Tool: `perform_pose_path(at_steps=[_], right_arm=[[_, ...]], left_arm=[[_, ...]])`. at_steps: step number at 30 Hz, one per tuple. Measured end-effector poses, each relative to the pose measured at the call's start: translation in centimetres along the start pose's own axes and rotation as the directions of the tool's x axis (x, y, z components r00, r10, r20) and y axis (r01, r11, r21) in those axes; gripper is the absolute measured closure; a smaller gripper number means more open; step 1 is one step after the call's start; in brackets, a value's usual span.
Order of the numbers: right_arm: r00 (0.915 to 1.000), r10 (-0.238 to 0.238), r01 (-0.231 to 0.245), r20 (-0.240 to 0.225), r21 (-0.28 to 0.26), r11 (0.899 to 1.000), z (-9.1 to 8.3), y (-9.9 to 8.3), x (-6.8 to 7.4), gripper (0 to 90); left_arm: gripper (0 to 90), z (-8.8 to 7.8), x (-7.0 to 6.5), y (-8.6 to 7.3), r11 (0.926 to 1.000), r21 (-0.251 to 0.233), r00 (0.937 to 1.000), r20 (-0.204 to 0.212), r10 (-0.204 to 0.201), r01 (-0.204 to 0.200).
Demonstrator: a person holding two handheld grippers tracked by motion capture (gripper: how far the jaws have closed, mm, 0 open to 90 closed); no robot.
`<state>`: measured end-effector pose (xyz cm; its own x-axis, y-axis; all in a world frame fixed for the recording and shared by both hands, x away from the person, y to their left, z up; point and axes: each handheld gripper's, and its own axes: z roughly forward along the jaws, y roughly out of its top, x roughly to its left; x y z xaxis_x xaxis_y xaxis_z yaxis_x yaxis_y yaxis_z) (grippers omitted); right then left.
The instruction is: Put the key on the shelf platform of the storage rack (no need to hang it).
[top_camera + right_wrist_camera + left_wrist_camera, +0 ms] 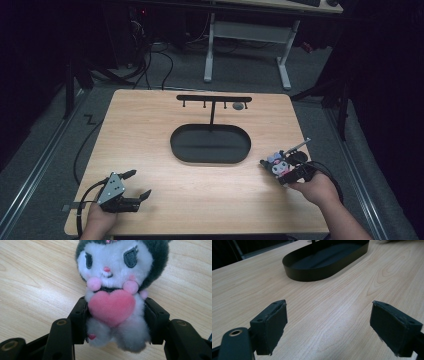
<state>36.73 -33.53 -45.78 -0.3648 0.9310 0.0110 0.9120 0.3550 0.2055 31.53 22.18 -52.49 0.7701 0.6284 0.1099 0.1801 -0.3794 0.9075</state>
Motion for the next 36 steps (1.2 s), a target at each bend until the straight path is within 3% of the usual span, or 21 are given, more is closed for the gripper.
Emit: perform_pose_path(at_steps=[15,30,36], right_arm=[[0.9999,-0.007,0.006,-0.012,-0.023,1.000,-1.5,0.8,0.9,47.2],[0.9998,-0.019,0.018,-0.005,-0.062,0.998,-3.4,1.8,1.8,47.3],[0.9995,-0.029,0.028,-0.013,-0.076,0.997,-3.6,2.6,2.2,47.4]], left_arm=[[15.0,0.1,0.6,-0.1,0.9996,-0.018,0.9998,-0.004,-0.021,0.021],[15.0,1.4,0.5,0.5,0.9997,-0.024,1.0000,0.005,-0.002,0.002],[14.9,1.4,0.5,0.5,0.9999,-0.017,0.9998,-0.018,0.001,-0.002]])
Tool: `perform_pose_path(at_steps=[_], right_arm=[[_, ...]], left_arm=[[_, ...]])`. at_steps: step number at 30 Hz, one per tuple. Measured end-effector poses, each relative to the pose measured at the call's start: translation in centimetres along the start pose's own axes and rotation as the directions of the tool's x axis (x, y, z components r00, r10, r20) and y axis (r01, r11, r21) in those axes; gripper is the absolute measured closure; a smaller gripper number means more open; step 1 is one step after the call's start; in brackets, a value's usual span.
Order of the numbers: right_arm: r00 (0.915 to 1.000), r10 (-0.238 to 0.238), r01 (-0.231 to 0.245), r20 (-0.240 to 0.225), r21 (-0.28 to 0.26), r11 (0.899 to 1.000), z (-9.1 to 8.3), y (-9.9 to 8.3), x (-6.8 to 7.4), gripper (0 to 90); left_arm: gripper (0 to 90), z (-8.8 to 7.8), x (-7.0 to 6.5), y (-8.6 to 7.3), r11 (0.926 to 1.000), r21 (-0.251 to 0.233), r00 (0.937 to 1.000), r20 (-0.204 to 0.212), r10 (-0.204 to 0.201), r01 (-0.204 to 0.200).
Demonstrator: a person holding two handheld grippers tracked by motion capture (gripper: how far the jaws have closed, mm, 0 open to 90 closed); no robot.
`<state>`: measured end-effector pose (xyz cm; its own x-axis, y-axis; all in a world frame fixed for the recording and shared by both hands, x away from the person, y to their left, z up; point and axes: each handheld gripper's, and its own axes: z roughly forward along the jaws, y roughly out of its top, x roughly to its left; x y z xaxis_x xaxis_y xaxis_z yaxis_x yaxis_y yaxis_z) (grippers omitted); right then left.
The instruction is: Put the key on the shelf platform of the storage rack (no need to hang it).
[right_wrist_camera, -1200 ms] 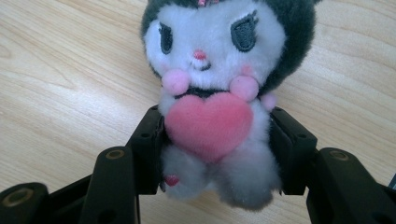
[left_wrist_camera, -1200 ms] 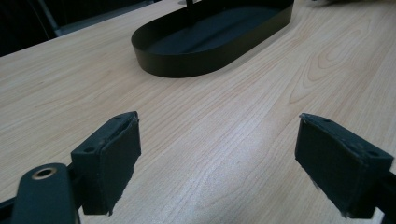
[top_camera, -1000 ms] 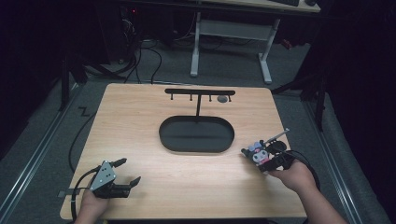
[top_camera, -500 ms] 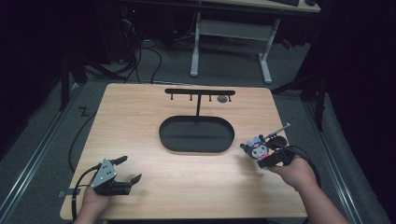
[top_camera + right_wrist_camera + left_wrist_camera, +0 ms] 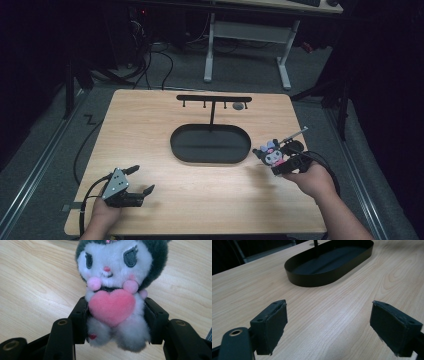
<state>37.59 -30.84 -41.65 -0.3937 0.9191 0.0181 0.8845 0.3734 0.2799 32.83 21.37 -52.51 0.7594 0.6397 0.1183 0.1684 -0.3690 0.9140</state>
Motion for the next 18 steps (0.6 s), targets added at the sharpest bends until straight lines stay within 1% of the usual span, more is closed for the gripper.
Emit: perform_pose_path(at_steps=[4,8,9,13,18], right_arm=[[0.9999,-0.013,0.013,0.004,-0.003,1.000,-0.1,0.8,0.4,47.4],[0.9997,-0.024,0.024,-0.005,-0.013,1.000,-0.1,1.6,0.9,47.4],[0.9995,-0.032,0.032,-0.001,-0.010,0.999,0.0,1.8,1.1,47.4],[0.9988,-0.048,0.048,-0.008,-0.008,0.999,0.3,2.6,1.8,47.4],[0.9975,-0.068,0.068,-0.018,-0.014,0.998,0.6,3.9,2.6,47.4]], left_arm=[[14.8,-0.2,0.1,0.0,1.0000,0.003,0.9999,-0.010,-0.005,0.005],[14.8,-0.4,0.1,-0.1,0.9999,-0.003,0.9998,-0.016,-0.011,0.011],[14.7,-0.5,0.1,-0.2,0.9999,-0.007,0.9998,-0.017,-0.013,0.013],[14.7,-0.8,0.3,-0.3,0.9998,-0.008,0.9996,-0.022,-0.018,0.018],[14.7,-1.5,0.4,-0.7,0.9997,-0.006,0.9995,-0.023,-0.022,0.022]])
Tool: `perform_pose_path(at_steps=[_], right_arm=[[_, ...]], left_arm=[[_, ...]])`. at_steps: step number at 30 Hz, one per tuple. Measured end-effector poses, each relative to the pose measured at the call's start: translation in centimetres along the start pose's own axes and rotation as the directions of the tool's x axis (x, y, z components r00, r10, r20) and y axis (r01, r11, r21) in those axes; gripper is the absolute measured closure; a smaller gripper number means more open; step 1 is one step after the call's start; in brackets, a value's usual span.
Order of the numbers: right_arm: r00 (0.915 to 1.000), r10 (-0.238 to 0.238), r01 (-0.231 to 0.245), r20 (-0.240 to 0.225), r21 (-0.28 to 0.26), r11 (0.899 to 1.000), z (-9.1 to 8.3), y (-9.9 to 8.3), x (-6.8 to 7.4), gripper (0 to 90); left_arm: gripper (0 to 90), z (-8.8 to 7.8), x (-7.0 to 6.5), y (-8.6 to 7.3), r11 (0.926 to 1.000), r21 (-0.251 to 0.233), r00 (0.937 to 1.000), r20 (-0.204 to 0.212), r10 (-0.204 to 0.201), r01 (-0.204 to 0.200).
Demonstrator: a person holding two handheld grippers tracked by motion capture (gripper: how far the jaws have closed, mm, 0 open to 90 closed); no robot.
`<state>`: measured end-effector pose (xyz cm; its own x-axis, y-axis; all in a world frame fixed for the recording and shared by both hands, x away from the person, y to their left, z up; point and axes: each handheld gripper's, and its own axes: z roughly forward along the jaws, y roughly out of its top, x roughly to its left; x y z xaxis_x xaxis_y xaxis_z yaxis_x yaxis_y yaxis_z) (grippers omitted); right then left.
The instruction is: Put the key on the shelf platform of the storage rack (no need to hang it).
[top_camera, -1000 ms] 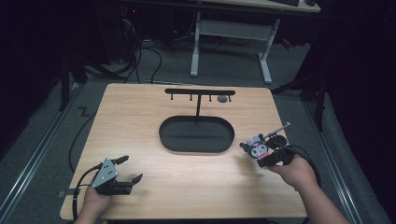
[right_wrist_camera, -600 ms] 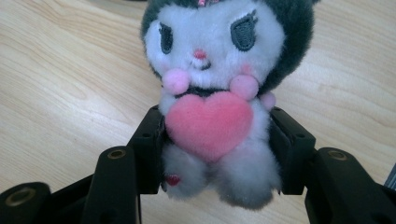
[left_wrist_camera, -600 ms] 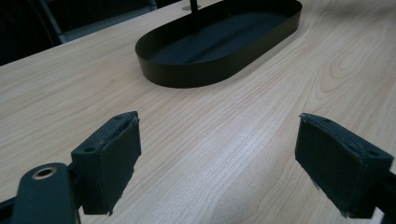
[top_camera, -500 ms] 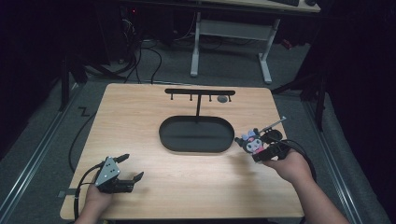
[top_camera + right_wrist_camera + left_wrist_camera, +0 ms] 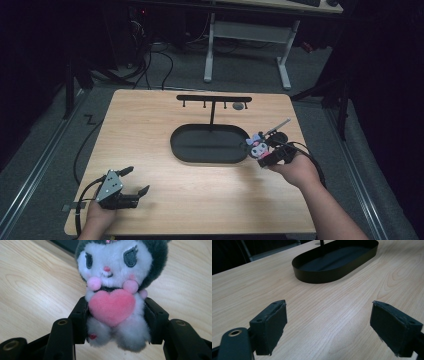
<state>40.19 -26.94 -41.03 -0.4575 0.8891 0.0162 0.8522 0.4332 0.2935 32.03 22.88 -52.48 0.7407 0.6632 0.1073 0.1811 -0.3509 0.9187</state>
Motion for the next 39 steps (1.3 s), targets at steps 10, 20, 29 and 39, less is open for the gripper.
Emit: perform_pose_path(at_steps=[10,20,29,39], right_arm=[[0.9987,-0.046,0.046,-0.022,-0.014,0.999,1.1,2.8,1.9,47.4],[0.9957,-0.085,0.084,-0.036,-0.028,0.996,2.0,4.5,3.2,47.4],[0.9927,-0.109,0.108,-0.051,-0.039,0.993,2.8,5.3,3.6,47.4],[0.9922,-0.104,0.102,-0.069,-0.031,0.994,4.5,6.8,4.4,47.4]], left_arm=[[14.6,-0.2,-0.1,-0.2,1.0000,0.008,1.0000,0.005,0.000,0.000],[14.6,0.1,-0.6,0.1,0.9995,0.025,0.9996,0.017,0.021,-0.021],[14.6,0.1,-1.0,-0.1,0.9982,0.048,0.9987,0.036,0.036,-0.038],[14.7,-0.6,-0.8,-0.5,0.9980,0.054,0.9986,0.041,0.032,-0.034]])
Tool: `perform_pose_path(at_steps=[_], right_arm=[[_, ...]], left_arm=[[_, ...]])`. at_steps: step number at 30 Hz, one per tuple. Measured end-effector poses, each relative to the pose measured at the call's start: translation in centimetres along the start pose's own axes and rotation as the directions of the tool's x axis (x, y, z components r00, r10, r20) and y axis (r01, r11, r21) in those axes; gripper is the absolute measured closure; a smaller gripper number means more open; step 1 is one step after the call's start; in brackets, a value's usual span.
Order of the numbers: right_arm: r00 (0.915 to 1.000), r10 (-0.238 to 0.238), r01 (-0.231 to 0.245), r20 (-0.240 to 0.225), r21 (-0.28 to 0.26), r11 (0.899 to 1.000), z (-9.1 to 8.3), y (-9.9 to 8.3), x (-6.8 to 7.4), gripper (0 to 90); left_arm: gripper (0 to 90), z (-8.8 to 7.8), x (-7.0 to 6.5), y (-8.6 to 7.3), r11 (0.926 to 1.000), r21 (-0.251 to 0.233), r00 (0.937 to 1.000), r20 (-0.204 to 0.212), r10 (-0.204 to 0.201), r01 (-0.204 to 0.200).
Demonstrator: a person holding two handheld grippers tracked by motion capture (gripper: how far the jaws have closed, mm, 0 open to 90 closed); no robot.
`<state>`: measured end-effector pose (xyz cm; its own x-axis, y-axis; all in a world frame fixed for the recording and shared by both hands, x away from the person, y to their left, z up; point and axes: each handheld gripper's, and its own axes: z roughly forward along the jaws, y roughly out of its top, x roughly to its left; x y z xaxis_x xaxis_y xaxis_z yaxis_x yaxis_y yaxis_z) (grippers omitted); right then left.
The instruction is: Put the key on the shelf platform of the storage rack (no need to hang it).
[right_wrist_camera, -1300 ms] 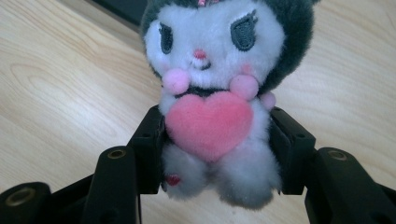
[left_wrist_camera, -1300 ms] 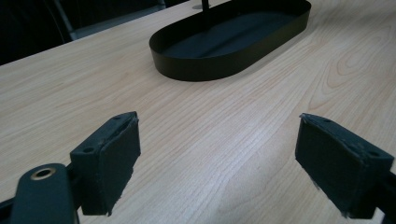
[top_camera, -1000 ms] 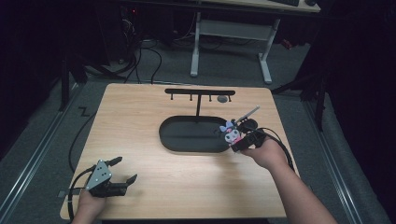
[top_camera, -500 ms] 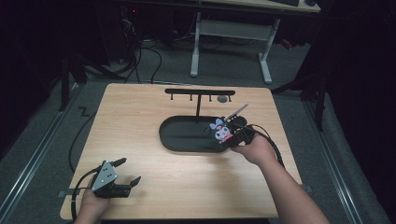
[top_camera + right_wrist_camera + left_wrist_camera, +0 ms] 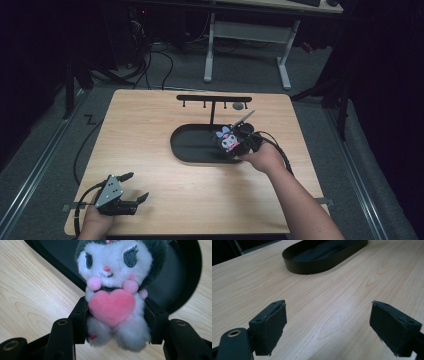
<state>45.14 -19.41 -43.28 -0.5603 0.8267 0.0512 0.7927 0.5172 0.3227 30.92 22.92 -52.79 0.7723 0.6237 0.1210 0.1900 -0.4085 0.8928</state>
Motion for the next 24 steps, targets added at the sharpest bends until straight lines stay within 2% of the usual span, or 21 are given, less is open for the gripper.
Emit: perform_pose_path(at_steps=[7,13,19,20,21,24], right_arm=[[0.9998,-0.020,0.020,-0.010,-0.004,1.000,1.1,0.9,0.2,47.4],[0.9999,0.002,-0.003,-0.012,-0.002,1.000,1.4,1.4,-0.1,47.4],[0.9999,-0.010,0.010,-0.004,0.004,1.000,1.9,2.2,-0.2,47.4],[1.0000,0.004,-0.004,0.002,0.006,1.000,1.9,2.3,0.0,47.4],[0.9999,-0.015,0.015,0.001,0.000,1.000,2.1,2.6,-0.1,47.4],[0.9997,-0.024,0.024,0.002,0.003,1.000,2.7,3.2,0.0,47.4]], left_arm=[[14.7,-0.2,0.1,0.0,1.0000,-0.002,1.0000,-0.002,-0.006,0.006],[14.7,0.1,0.1,0.2,1.0000,-0.002,1.0000,0.006,-0.001,0.001],[14.8,0.5,0.0,0.2,0.9999,0.008,0.9999,0.011,0.008,-0.008],[14.8,0.4,0.0,0.2,1.0000,0.005,0.9999,0.009,0.007,-0.007],[14.8,0.4,0.0,0.2,1.0000,0.003,1.0000,0.007,0.006,-0.006],[14.9,0.4,0.0,0.2,1.0000,0.000,1.0000,0.005,0.002,-0.002]])
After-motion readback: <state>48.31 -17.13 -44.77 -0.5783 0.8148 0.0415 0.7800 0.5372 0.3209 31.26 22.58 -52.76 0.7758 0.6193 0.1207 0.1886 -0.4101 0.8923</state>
